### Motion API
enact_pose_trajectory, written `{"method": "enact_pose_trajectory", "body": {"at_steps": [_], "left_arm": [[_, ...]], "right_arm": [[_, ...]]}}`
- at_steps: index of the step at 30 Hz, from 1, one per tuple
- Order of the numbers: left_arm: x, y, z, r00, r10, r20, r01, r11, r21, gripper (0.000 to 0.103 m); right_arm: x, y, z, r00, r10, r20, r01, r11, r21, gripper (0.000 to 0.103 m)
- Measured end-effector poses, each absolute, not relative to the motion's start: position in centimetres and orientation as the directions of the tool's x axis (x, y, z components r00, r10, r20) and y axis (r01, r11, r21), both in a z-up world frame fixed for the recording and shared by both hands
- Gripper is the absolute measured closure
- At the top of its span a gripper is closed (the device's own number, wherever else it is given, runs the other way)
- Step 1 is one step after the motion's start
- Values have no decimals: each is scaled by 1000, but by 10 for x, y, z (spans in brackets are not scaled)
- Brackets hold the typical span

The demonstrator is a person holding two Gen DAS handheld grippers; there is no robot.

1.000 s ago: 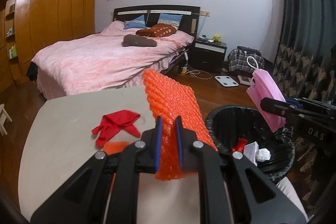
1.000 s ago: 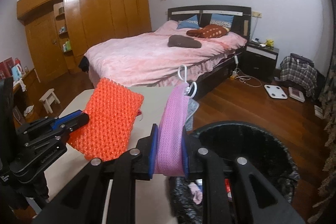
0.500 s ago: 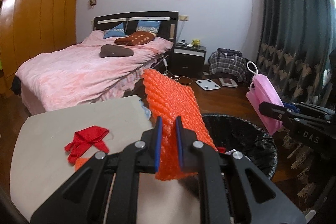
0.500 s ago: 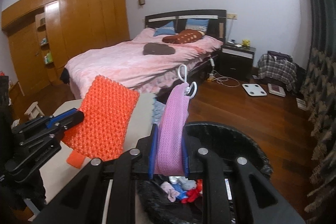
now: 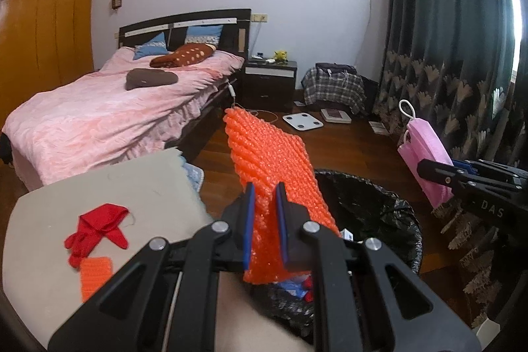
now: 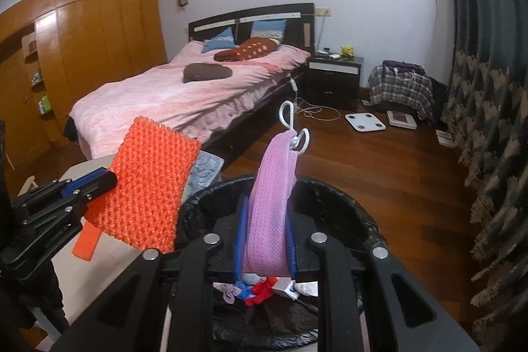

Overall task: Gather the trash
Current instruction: 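Carry the orange pad and pink bag over the bin and open both tools, then return both tools to the table and grasp the second orange pad with the left tool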

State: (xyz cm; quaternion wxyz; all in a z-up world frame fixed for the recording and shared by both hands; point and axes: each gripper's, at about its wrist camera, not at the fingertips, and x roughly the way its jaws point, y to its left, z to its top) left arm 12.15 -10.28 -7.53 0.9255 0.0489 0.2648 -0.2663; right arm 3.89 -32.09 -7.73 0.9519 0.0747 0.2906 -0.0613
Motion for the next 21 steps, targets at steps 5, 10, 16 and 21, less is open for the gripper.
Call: {"method": "enact_pose_trajectory", "body": {"at_steps": [5, 10, 16, 21], "left_arm": [[131, -121, -87, 690, -486, -536, 547, 836, -54, 91], [139, -139, -102, 651, -503, -569, 578, 814, -59, 91], [152, -150, -119, 587, -528, -614, 608, 788, -97, 73], [157, -138, -123, 595, -517, -616, 577, 808, -120, 43]], "right_arm": [[42, -332, -87, 810, -87, -580, 183, 977, 109, 83], [50, -341, -99, 794, -93, -600, 199, 974, 113, 81], [56, -344, -112, 774, -112, -624, 215, 972, 91, 73], [55, -347, -115, 773, -133, -620, 230, 970, 79, 44]]}}
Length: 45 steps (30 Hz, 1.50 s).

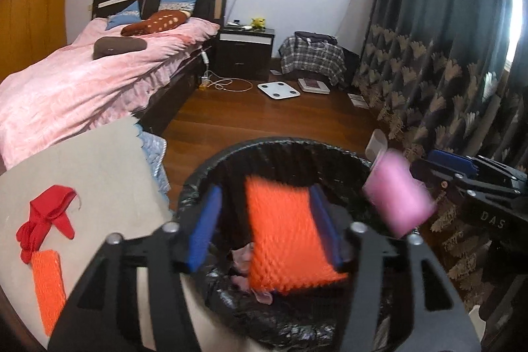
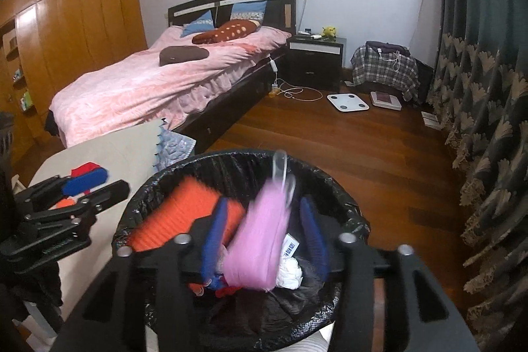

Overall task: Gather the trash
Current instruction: 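Return both tools to the table and grasp the second orange pad with the left tool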

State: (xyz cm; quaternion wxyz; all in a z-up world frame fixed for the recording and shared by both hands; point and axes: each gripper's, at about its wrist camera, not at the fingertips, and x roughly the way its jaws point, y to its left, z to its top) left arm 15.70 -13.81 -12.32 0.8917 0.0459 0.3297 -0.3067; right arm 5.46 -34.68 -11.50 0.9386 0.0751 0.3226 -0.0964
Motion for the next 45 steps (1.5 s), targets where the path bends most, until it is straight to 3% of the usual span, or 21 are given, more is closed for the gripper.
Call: {"method": "enact_pose_trajectory", "body": {"at_steps": [1, 3, 5, 9, 25, 34, 45], "left_arm": [[158, -135, -123, 600, -511, -616, 569, 813, -122, 37], [158, -126, -123, 616, -495, -613, 548, 828, -118, 28], [158, -115, -121, 635, -470, -613, 521, 847, -110, 19], [157, -89, -118, 663, -417, -621, 463, 881, -98, 13], [146, 72, -129, 770, -98, -630, 128, 992, 2, 12], [154, 118, -152, 752, -39, -658, 42, 999, -12, 13], [169, 132, -193, 695, -46, -718, 31, 999, -34, 24]], "right_arm": [[54, -345, -115, 774, -143, -617, 236, 969, 72, 37], [53, -344, -113, 782, -161, -602, 248, 967, 63, 12], [51, -339, -111, 789, -165, -591, 250, 966, 64, 6], [52, -326, -110, 802, -114, -587, 215, 971, 106, 6], [92, -195, -123, 809, 141, -570, -91, 989, 115, 6], [124, -140, -147, 771, 307, -558, -241, 952, 191, 6], [153, -111, -171, 724, 334, -603, -288, 942, 175, 11]]}}
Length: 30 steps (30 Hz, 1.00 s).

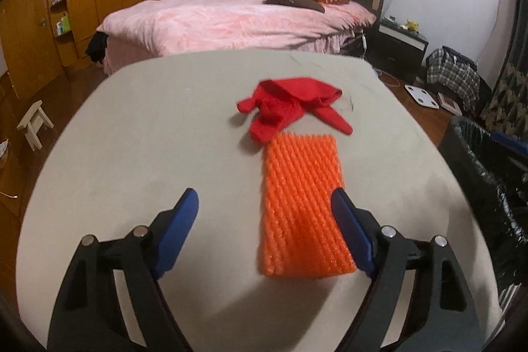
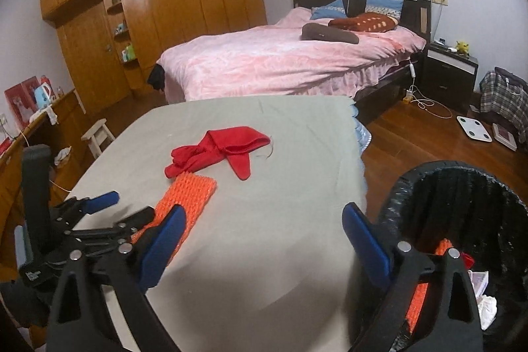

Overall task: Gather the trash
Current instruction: 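Return both tools to the table and grasp the second orange pad with the left tool, then grasp the red glove with the right tool while the left tool holds the orange pad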

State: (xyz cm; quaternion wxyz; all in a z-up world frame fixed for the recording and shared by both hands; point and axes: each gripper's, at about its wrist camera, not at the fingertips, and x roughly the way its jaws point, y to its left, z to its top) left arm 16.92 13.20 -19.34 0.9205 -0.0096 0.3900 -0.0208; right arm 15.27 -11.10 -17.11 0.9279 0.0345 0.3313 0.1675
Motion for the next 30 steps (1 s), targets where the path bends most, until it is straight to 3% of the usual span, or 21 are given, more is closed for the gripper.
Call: {"method": "enact_pose_trajectory", "body": {"at_steps": [5, 10, 15, 30], "left_arm": [[180, 128, -210, 641, -92, -762, 54, 996, -74, 35], [183, 122, -215, 621, -174, -765, 102, 985, -141, 66], [182, 114, -215, 627, -185, -757, 123, 983, -138, 88], [165, 154, -170, 742, -93, -663, 41, 995, -93, 92]], "right_arm": [[154, -112, -173, 720, 324, -614, -290, 944, 157, 12], [156, -113, -177, 711, 314, -629, -285, 947, 150, 13], [158, -110, -174, 714, 308, -628, -291, 947, 134, 13], [188, -89, -173, 715, 319, -622, -293, 945, 149, 13]]}}
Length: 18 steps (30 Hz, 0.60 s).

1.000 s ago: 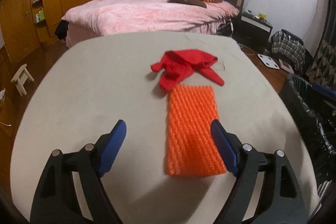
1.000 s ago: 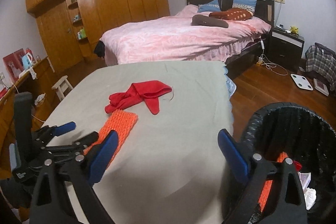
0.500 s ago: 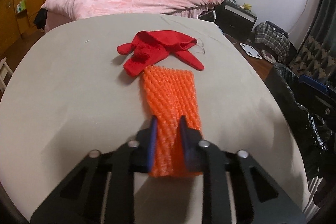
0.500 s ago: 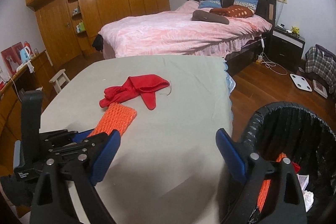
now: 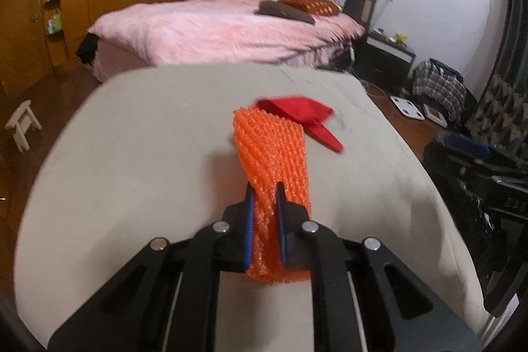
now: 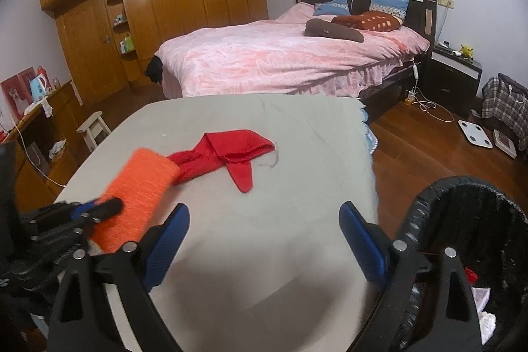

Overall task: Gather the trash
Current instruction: 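Grasp the red glove with the right tool while the left tool holds the orange pad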

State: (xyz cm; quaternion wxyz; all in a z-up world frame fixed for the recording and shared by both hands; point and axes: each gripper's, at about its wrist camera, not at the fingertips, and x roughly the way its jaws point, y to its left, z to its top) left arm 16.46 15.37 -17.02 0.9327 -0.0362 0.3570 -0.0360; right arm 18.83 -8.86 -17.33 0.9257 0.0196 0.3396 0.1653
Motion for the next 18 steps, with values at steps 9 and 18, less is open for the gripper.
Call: {"method": "enact_pose_trajectory", "body": {"at_steps": [9, 18], "left_arm": [[196, 204, -161, 753, 28, -657, -85, 995, -55, 92], [226, 239, -168, 725, 83, -684, -154, 987, -43, 92]], "right_arm": [[237, -40, -177, 704, 326, -631, -334, 936, 112, 13], [295, 20, -206, 623, 339, -705, -393, 915, 94, 13]]}}
